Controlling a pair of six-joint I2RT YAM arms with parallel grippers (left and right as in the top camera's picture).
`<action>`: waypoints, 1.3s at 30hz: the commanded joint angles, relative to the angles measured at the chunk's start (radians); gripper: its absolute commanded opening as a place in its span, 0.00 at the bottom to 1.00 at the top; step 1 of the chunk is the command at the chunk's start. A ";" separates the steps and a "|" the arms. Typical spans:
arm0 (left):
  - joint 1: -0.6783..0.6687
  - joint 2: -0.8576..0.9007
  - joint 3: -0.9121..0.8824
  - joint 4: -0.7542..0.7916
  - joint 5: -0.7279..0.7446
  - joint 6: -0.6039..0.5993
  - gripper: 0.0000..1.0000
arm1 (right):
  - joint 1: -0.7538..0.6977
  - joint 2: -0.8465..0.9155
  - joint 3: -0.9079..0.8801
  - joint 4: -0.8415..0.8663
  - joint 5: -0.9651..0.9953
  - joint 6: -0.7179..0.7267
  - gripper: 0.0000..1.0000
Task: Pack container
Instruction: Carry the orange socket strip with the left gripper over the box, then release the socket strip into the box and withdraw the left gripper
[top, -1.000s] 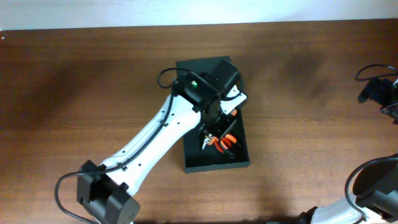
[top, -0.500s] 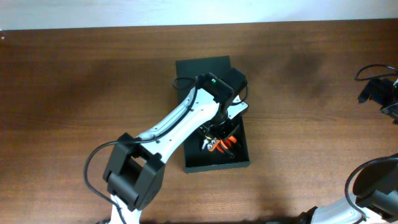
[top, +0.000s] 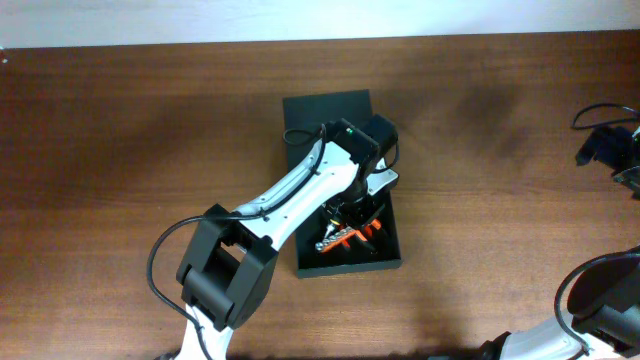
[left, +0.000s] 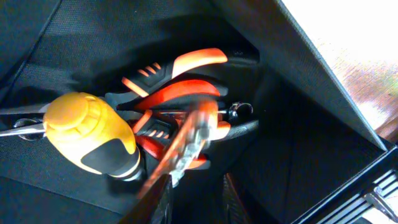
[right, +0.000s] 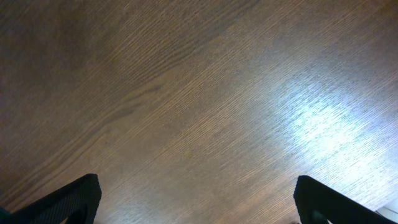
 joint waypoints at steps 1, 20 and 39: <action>0.008 0.014 0.032 0.002 0.015 0.012 0.29 | 0.004 -0.004 -0.003 0.001 -0.001 0.008 0.99; 0.275 0.014 0.948 -0.204 -0.103 0.012 0.99 | 0.004 -0.004 -0.003 0.001 -0.001 0.008 0.99; 0.576 0.074 0.944 -0.437 0.042 -0.120 0.78 | 0.005 -0.004 -0.003 0.179 -0.440 0.098 0.99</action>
